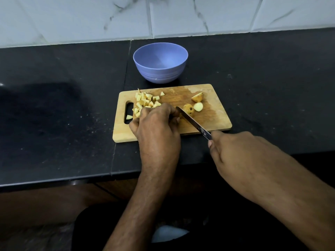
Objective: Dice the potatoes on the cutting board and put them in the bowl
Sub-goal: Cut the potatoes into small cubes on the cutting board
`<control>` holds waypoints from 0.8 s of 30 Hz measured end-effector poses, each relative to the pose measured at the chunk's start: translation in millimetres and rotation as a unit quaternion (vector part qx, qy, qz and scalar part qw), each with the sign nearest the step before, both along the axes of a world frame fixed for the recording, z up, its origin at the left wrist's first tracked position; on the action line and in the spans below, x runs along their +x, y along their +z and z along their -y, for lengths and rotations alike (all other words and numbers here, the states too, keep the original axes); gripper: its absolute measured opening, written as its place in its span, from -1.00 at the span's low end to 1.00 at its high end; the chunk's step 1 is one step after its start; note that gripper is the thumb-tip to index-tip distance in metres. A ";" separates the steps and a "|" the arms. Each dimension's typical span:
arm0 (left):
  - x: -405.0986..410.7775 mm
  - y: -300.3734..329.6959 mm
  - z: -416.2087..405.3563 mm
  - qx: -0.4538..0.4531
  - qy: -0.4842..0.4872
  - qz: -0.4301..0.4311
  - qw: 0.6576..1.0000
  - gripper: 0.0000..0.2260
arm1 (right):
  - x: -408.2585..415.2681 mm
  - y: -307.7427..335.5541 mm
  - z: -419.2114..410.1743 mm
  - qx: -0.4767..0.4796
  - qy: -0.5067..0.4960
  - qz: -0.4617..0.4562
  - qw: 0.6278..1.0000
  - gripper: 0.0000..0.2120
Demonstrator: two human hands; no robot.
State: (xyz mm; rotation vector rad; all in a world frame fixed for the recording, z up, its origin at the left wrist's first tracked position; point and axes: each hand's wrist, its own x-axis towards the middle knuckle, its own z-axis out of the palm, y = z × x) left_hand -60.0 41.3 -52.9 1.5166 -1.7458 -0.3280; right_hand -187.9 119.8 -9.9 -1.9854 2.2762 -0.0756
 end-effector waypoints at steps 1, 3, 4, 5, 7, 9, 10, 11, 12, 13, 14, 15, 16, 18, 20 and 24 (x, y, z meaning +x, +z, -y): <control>-0.1 0.5 0.2 0.001 -0.002 -0.001 1.000 -0.89 | -1.9 -5.6 4.0 -0.002 0.000 -0.010 1.000 -0.75; -0.4 1.0 0.0 0.004 0.000 0.000 1.000 -0.89 | -6.4 -15.6 10.3 0.008 0.005 -0.031 0.999 -0.68; -0.8 1.2 -0.3 0.008 0.002 -0.002 1.000 -0.90 | -7.1 -18.1 11.2 0.016 0.008 -0.041 0.999 -0.68; -1.3 1.6 -0.2 0.014 0.003 -0.006 1.000 -0.91 | -6.4 -17.6 10.7 0.020 0.012 -0.045 0.999 -0.71; -1.5 1.6 -0.3 0.022 0.009 -0.017 1.000 -0.91 | -3.6 -11.7 4.1 0.028 0.015 -0.022 0.999 -0.73; -1.5 1.2 -0.3 0.020 0.018 -0.027 0.999 -0.91 | -1.2 -2.9 -5.2 0.033 0.021 0.007 0.999 -0.71; -1.2 0.9 -0.3 0.017 0.021 -0.030 0.999 -0.91 | 0.7 2.0 -8.6 0.043 0.020 0.008 0.999 -0.68; -0.8 0.4 -0.6 0.014 0.023 -0.033 0.999 -0.91 | 2.0 5.6 -10.5 0.052 0.016 0.009 0.998 -0.66; -0.4 0.0 -0.6 0.012 0.023 -0.034 0.999 -0.91 | 2.4 7.1 -11.5 0.058 0.015 0.010 0.998 -0.65; 0.4 -0.5 -0.7 0.011 0.022 -0.033 0.999 -0.90 | 2.0 7.6 -11.5 0.058 0.013 0.011 0.998 -0.65; 0.5 -0.8 -1.0 0.011 0.021 -0.031 0.999 -0.91 | 1.1 7.1 -12.8 0.057 0.010 0.010 0.998 -0.65; 0.3 -1.1 -1.3 0.012 0.020 -0.029 0.999 -0.92 | 0.2 7.1 -13.9 0.052 0.007 0.010 0.999 -0.65; 0.1 -0.9 -1.6 0.012 0.019 -0.027 0.999 -0.92 | 0.4 8.7 -15.1 0.047 0.004 0.017 0.999 -0.64; -0.6 0.0 -2.3 0.012 0.018 -0.014 1.000 -0.93 | 1.1 11.7 -16.3 0.037 0.002 0.035 0.999 -0.65; -0.9 1.1 -2.8 0.012 0.022 -0.002 1.000 -0.93 | 1.7 12.3 -13.9 0.026 -0.002 0.045 0.999 -0.66; -1.8 0.5 -3.2 0.003 0.031 0.006 1.000 -0.93 | -0.7 -2.9 -7.5 0.002 0.010 0.039 0.999 -0.67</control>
